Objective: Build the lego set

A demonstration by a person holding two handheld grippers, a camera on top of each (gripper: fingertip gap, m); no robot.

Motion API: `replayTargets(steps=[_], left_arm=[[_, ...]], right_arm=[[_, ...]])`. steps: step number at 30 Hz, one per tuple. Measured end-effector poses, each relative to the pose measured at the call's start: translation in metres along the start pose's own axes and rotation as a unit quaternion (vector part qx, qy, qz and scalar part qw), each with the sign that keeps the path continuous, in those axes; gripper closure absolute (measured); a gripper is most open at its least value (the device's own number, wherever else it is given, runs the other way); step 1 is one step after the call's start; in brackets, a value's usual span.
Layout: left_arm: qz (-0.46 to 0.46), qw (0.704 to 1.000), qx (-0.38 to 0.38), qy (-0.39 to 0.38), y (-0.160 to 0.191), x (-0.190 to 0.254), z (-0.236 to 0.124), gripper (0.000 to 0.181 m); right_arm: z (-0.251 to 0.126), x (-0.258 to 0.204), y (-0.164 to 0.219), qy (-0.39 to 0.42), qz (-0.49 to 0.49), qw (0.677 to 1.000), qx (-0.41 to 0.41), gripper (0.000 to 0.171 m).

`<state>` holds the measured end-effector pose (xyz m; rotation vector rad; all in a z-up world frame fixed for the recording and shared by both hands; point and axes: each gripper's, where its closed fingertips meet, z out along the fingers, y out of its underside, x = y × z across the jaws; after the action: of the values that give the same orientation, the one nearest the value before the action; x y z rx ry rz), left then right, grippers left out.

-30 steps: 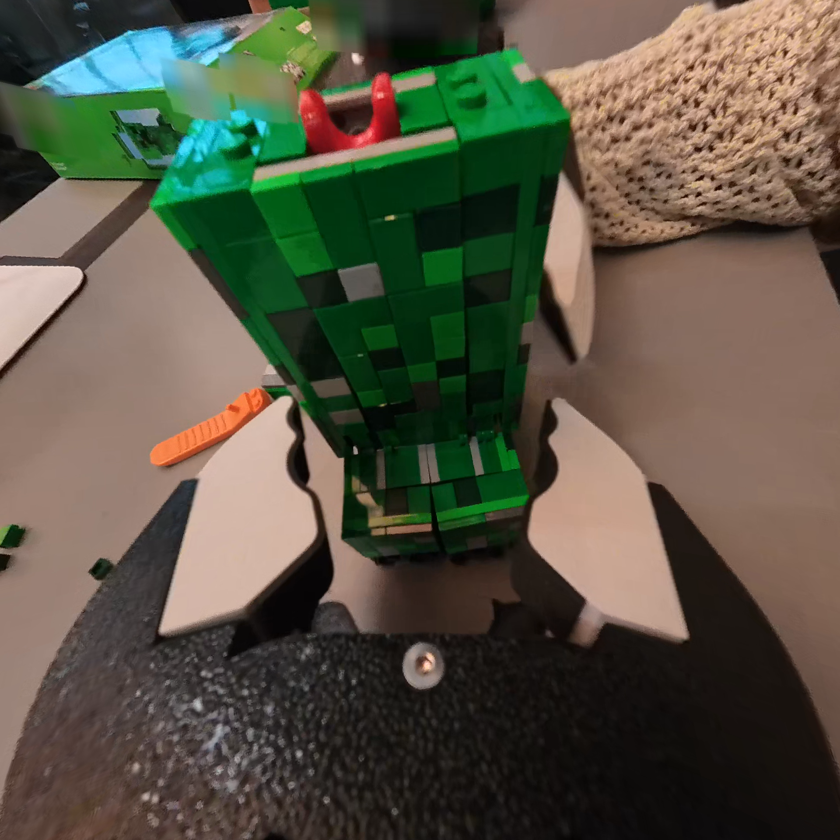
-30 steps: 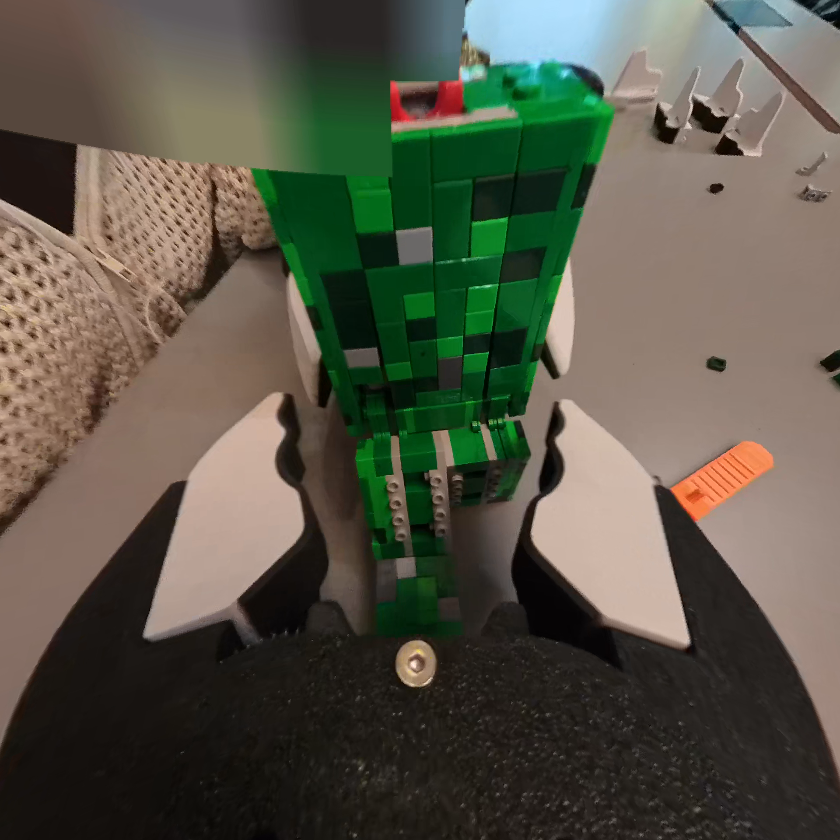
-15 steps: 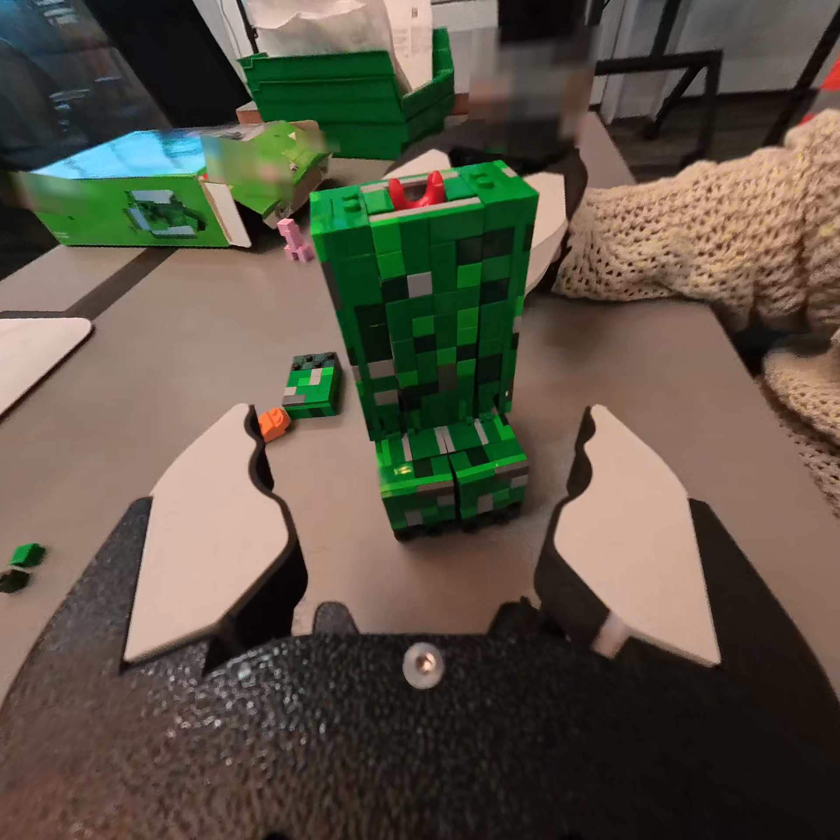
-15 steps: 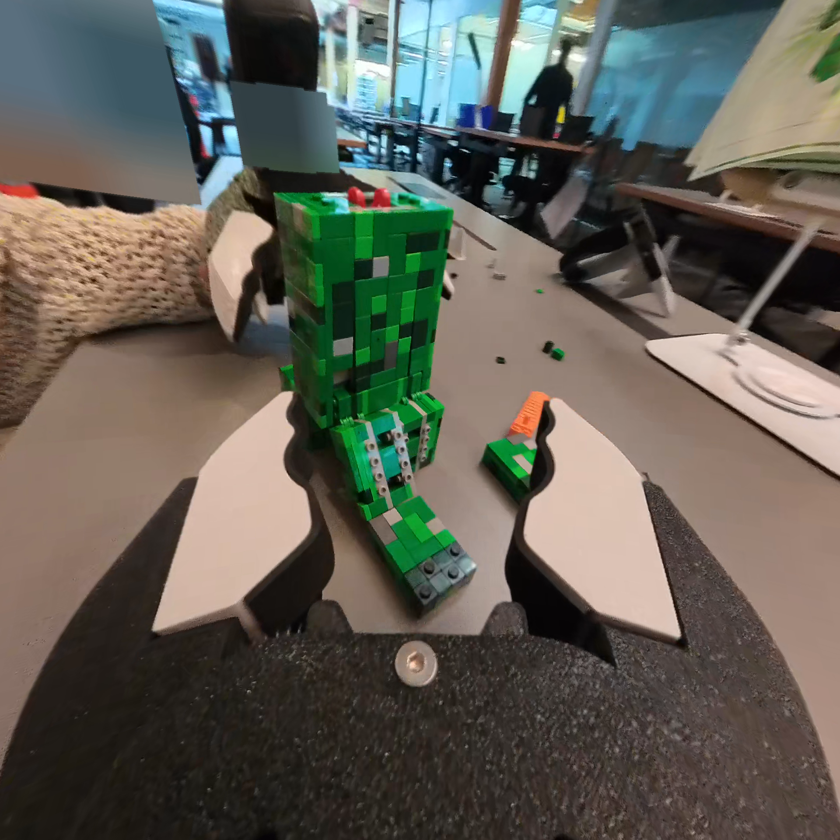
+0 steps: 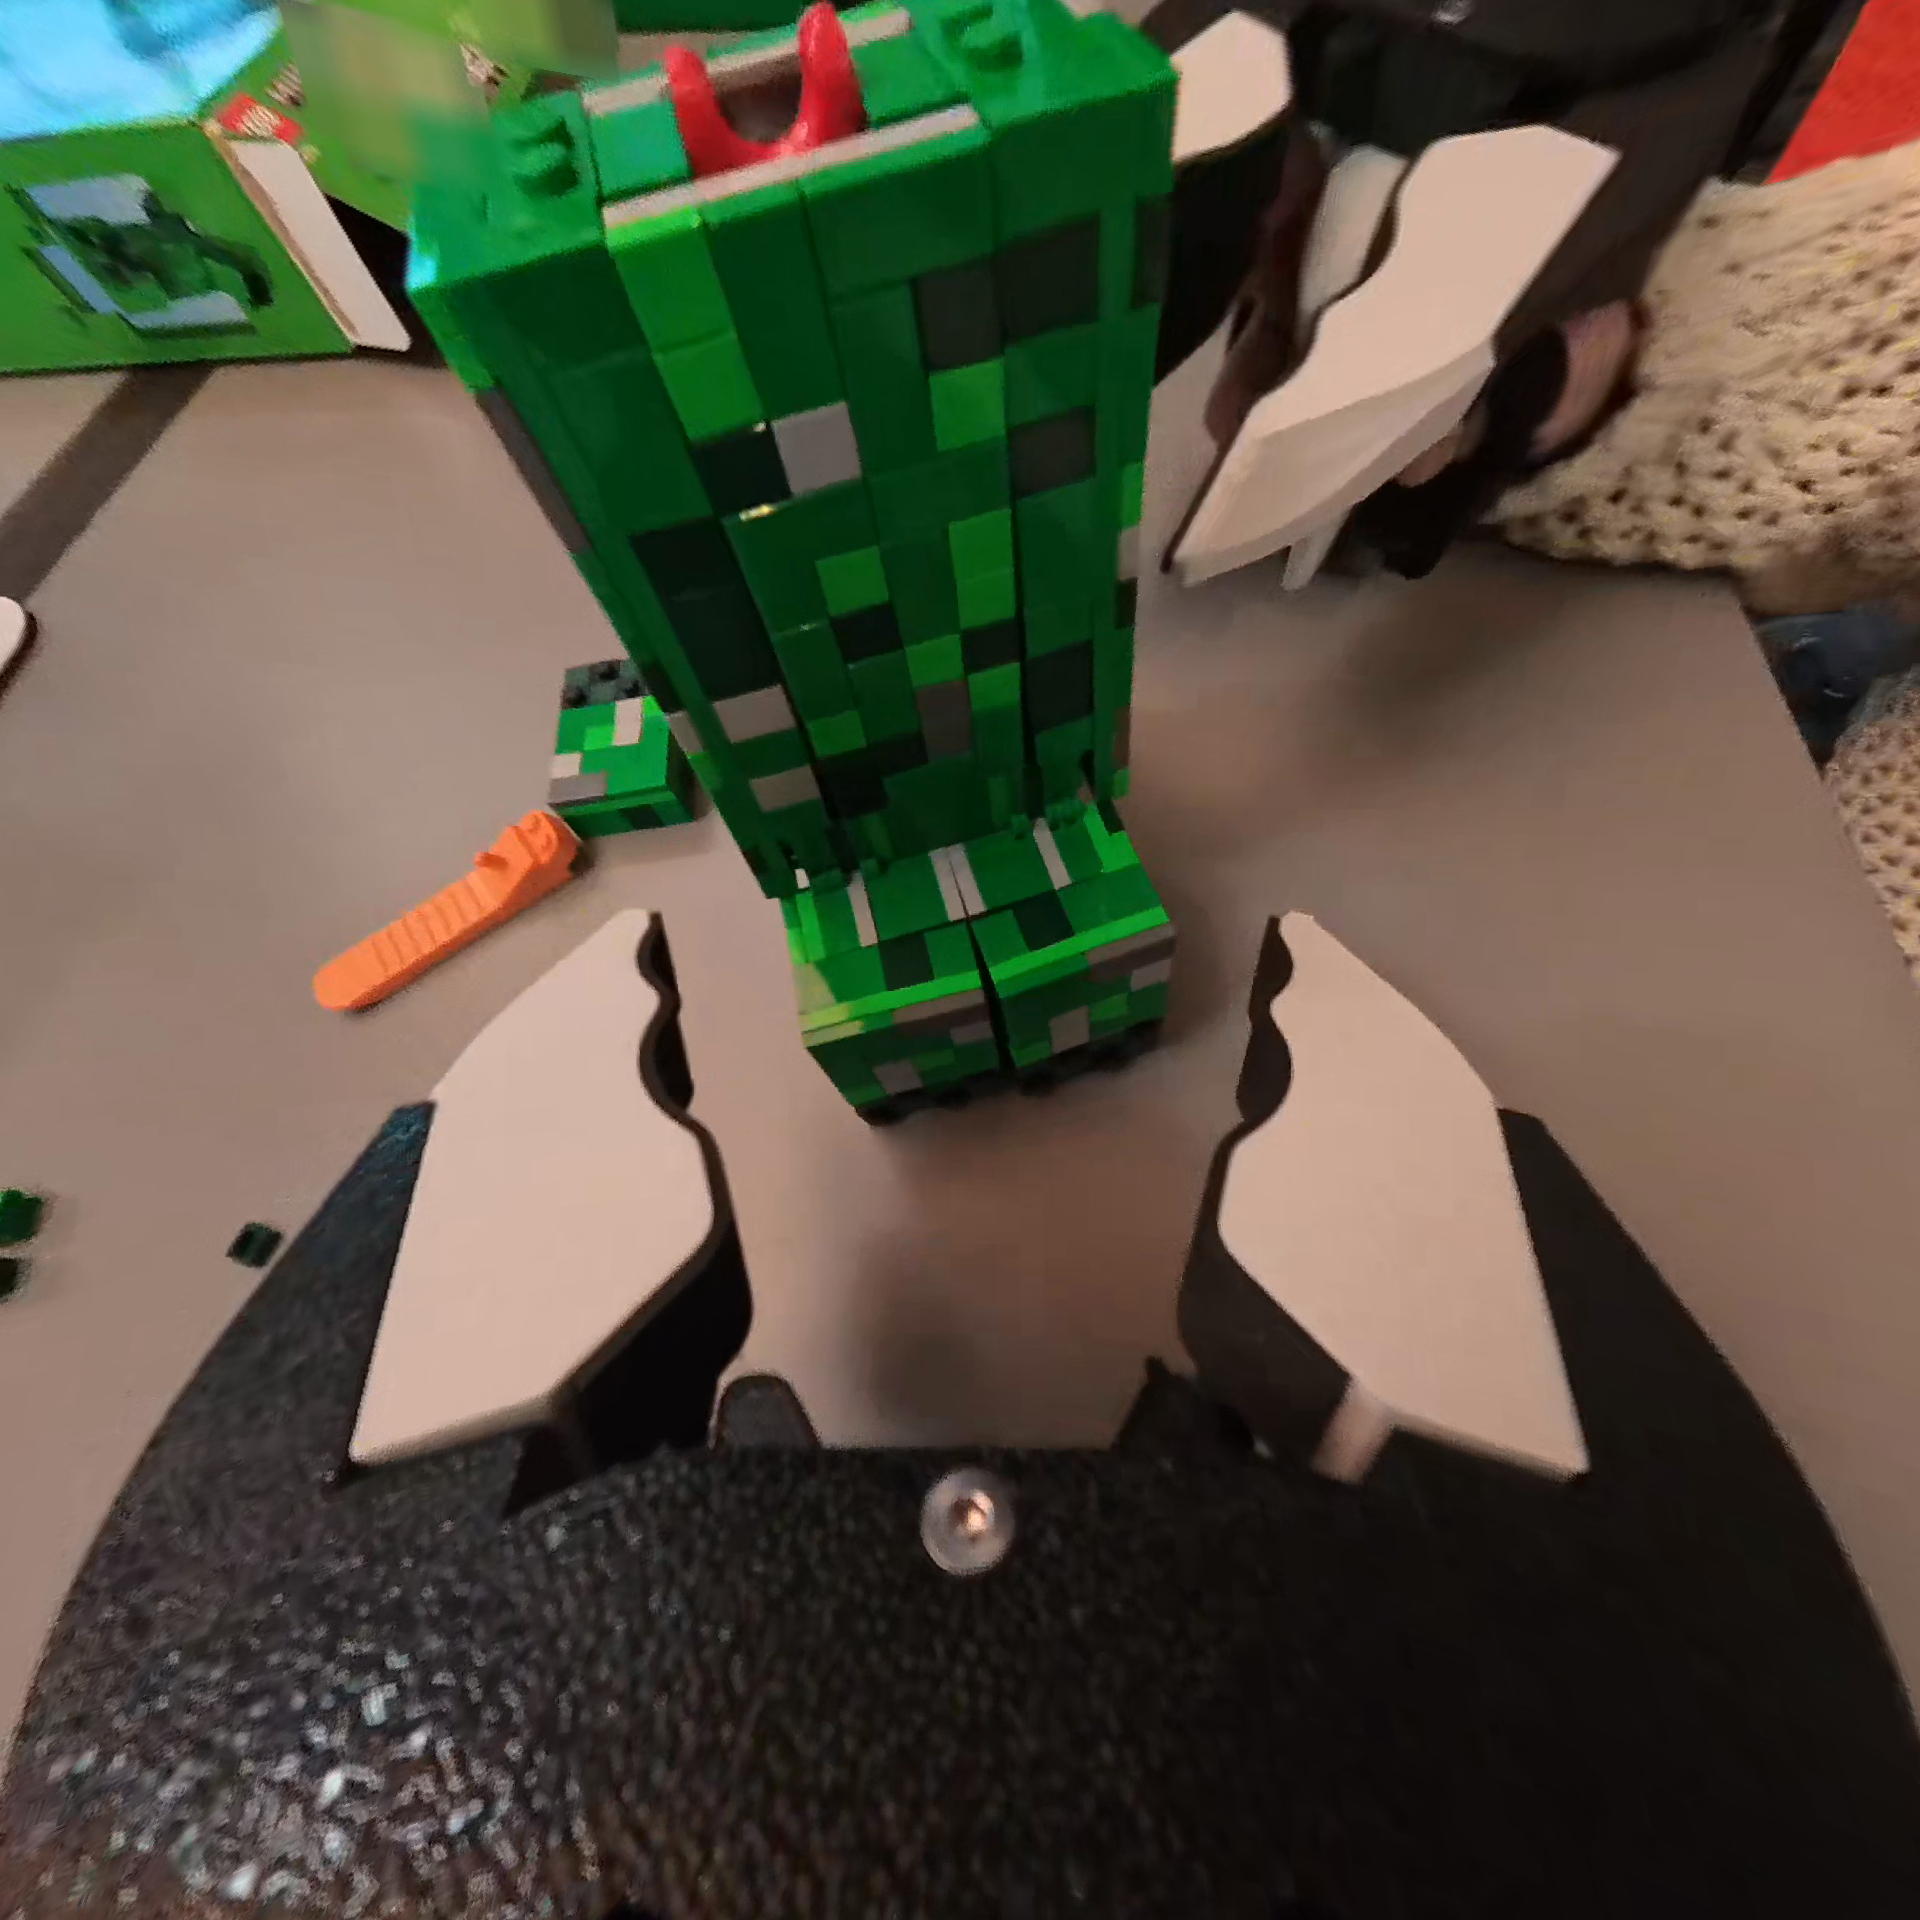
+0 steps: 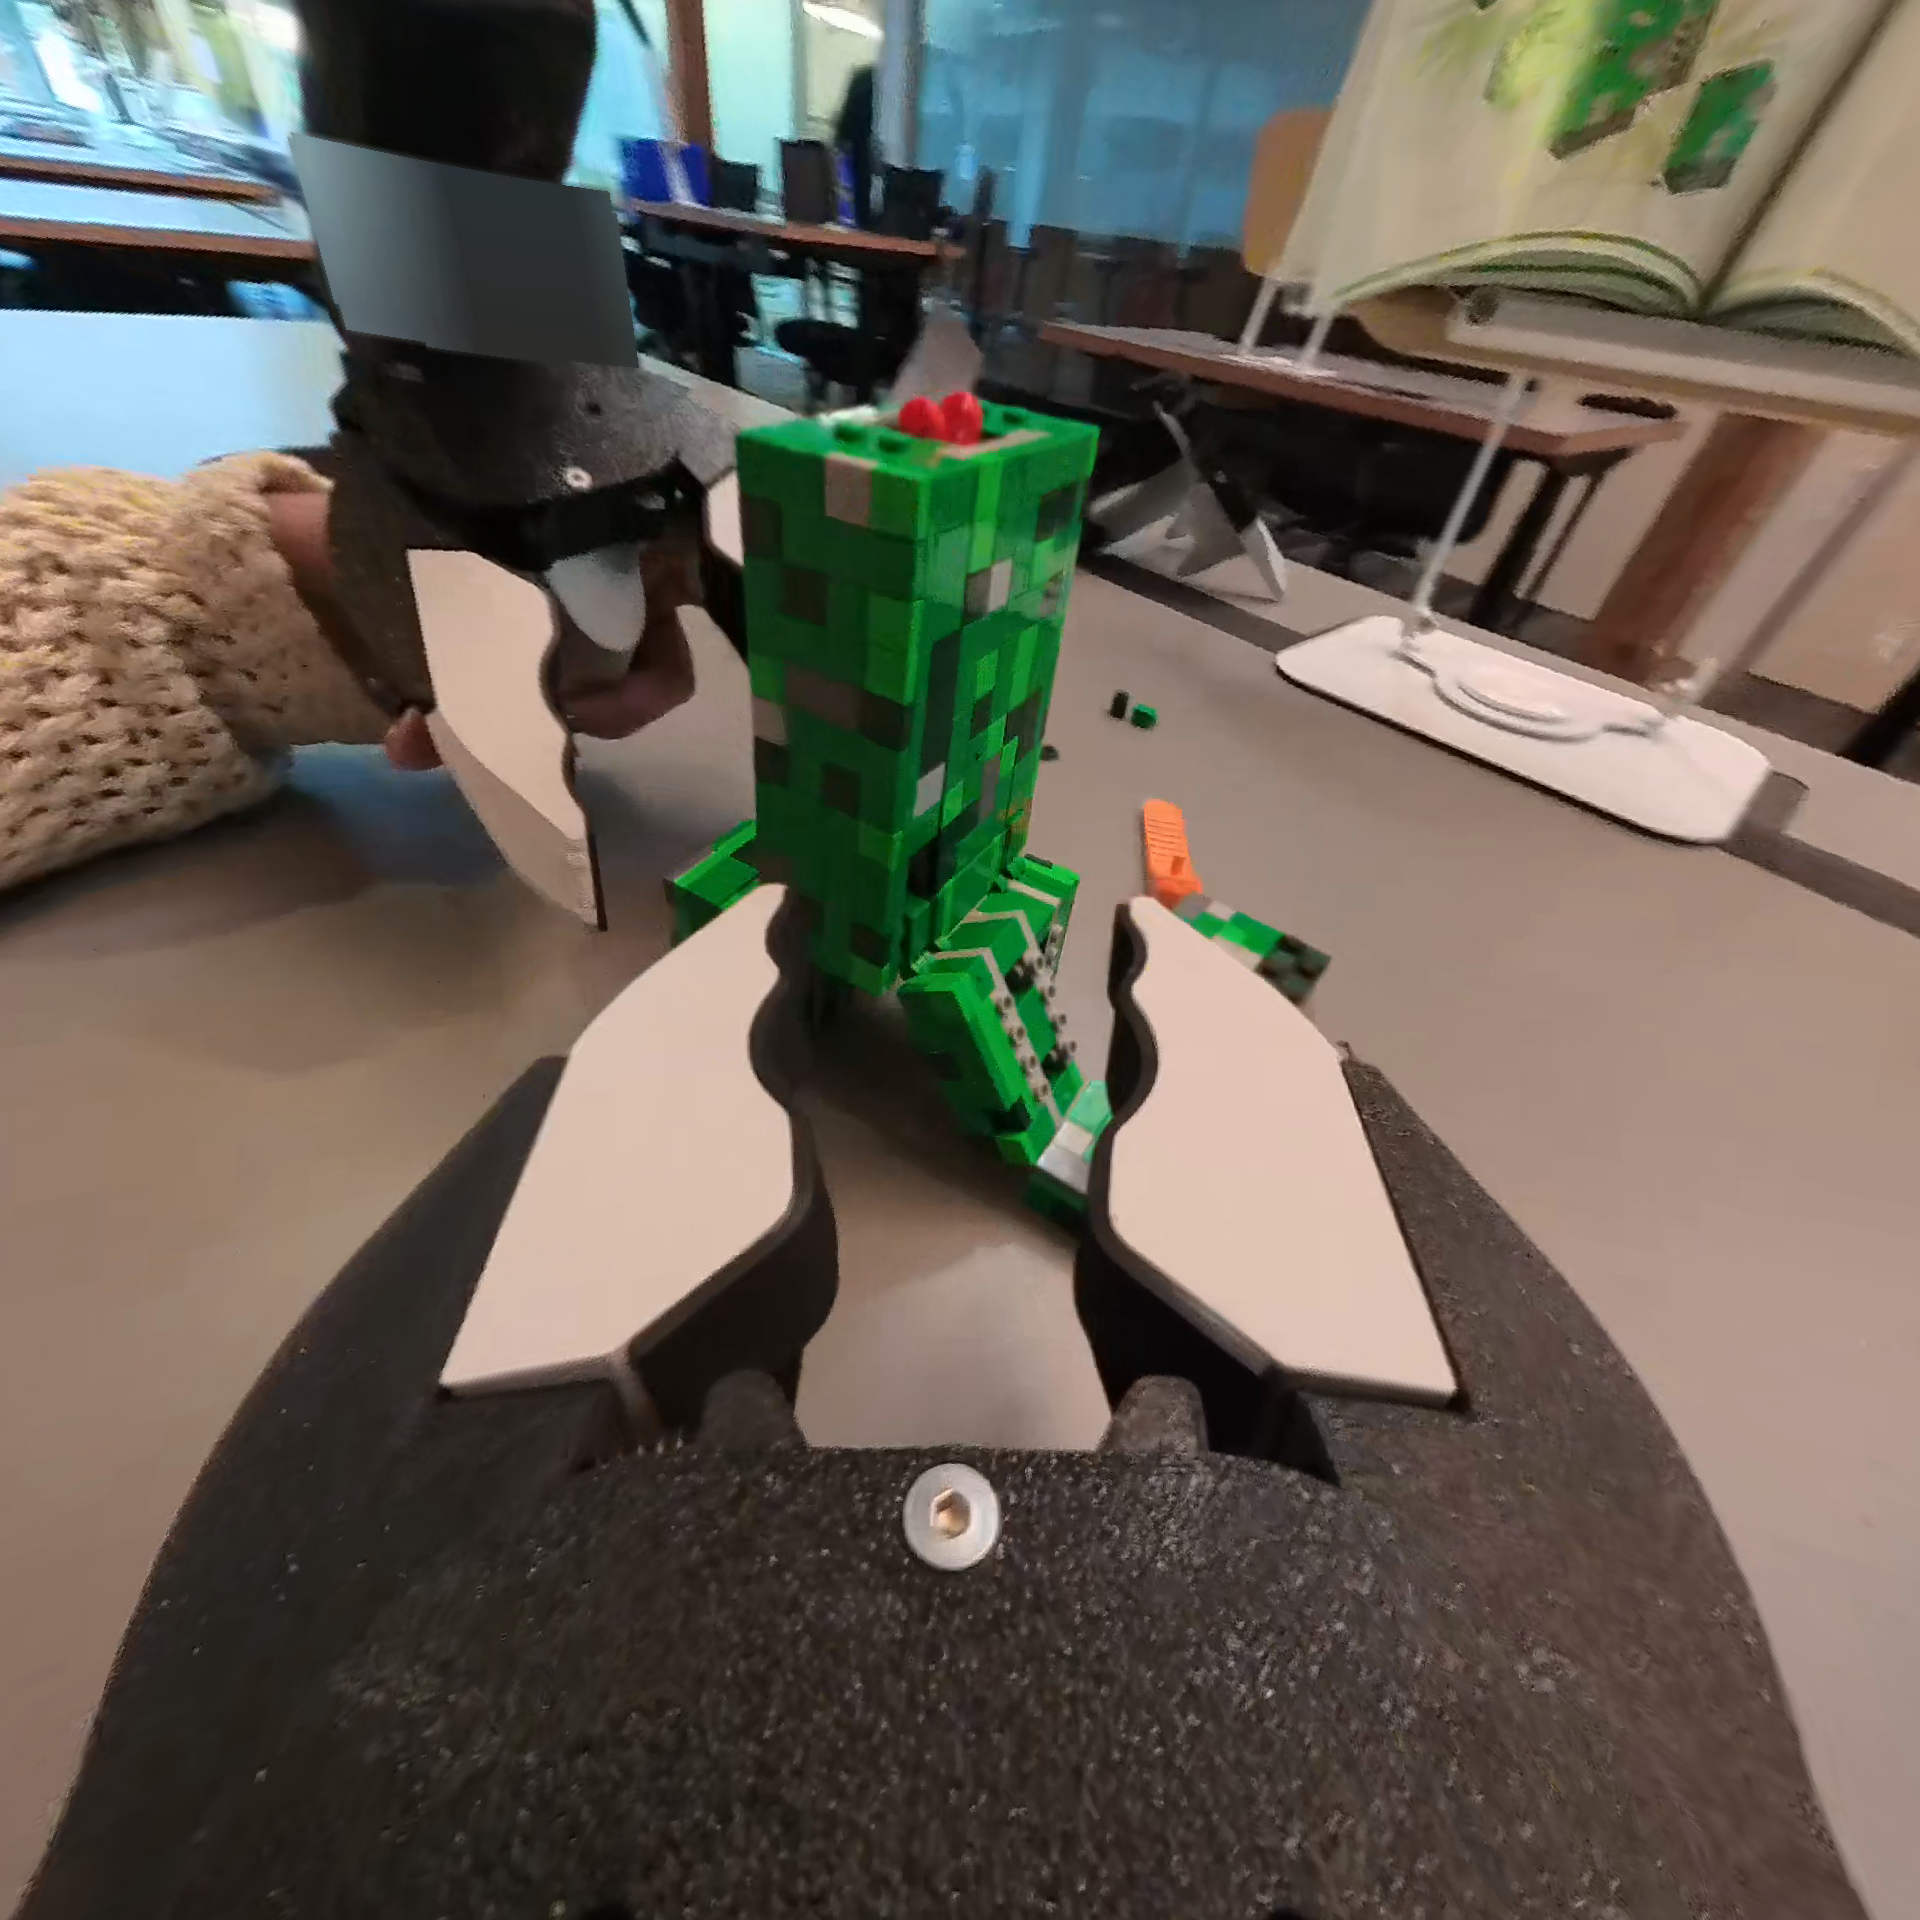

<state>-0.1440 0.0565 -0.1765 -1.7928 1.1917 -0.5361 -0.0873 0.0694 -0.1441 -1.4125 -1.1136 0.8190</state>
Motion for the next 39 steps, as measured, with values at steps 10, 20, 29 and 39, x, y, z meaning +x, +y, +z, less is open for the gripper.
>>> replayTargets(steps=[10, 20, 29, 39], left_arm=[[-0.049, 0.993, -0.093, 0.049, 0.027, 0.016, 0.010, 0.087], [-0.041, 0.985, -0.117, 0.116, 0.024, 0.047, 0.005, 0.099], [-0.040, 0.983, -0.108, 0.144, 0.024, 0.055, 0.007, 0.099], [-0.049, 0.977, -0.130, 0.159, 0.034, 0.058, 0.010, 0.102]], right_arm=[[-0.004, -0.017, 0.011, 0.101, -0.021, 0.993, -0.057, 0.138], [-0.017, -0.023, 0.013, 0.068, 0.035, 0.995, -0.056, 0.136], [-0.017, -0.027, 0.015, 0.050, 0.037, 0.996, -0.066, 0.135], [-0.016, -0.032, 0.017, 0.027, 0.043, 0.996, -0.073, 0.136]])
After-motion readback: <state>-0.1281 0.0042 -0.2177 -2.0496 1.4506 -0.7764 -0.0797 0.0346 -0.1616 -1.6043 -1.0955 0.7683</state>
